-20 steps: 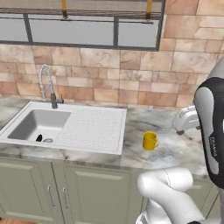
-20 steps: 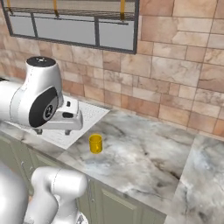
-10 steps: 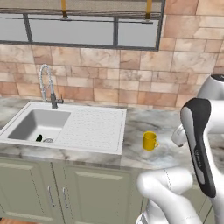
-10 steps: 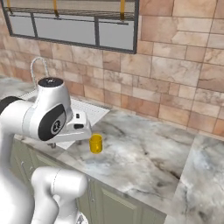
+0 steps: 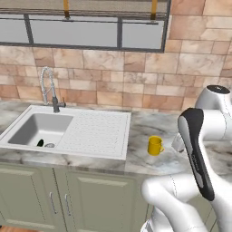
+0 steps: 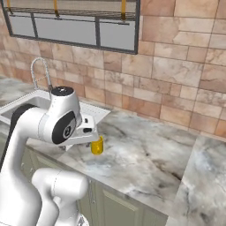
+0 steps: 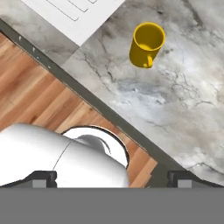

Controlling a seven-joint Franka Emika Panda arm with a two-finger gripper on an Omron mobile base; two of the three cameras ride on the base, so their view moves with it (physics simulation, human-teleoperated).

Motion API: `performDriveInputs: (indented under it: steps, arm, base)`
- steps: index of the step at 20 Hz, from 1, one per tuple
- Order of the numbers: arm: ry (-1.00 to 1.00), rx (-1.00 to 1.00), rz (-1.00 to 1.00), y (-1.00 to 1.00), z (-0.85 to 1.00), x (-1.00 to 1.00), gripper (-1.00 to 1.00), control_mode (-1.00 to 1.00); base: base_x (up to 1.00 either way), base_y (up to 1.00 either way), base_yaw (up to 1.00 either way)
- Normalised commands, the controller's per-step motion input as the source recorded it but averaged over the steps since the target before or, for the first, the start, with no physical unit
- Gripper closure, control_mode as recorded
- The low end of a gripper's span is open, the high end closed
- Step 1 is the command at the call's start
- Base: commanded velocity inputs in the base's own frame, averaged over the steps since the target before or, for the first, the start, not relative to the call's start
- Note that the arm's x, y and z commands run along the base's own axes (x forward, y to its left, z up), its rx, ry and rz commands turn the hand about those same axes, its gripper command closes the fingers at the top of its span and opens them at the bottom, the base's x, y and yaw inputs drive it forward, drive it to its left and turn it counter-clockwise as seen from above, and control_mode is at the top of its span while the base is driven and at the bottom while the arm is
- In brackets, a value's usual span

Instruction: Clear the mugs and bowl far away from the sink.

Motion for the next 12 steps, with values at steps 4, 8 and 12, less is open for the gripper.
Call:
performDriveInputs:
  steps: [4,8,12]
  arm:
    - [0.0,0.0,0.0,0.0,-0.2,0.37,-1.0,-1.0]
    - [0.0,0.0,0.0,0.0,-0.24,0.34,-1.0,-1.0]
    - [0.0,0.0,0.0,0.0,-0.28,0.36,-1.0,-1.0]
  base:
    - [0.0,0.0,0.0]
    - [0.0,0.0,0.0]
    - [0.0,0.0,0.0]
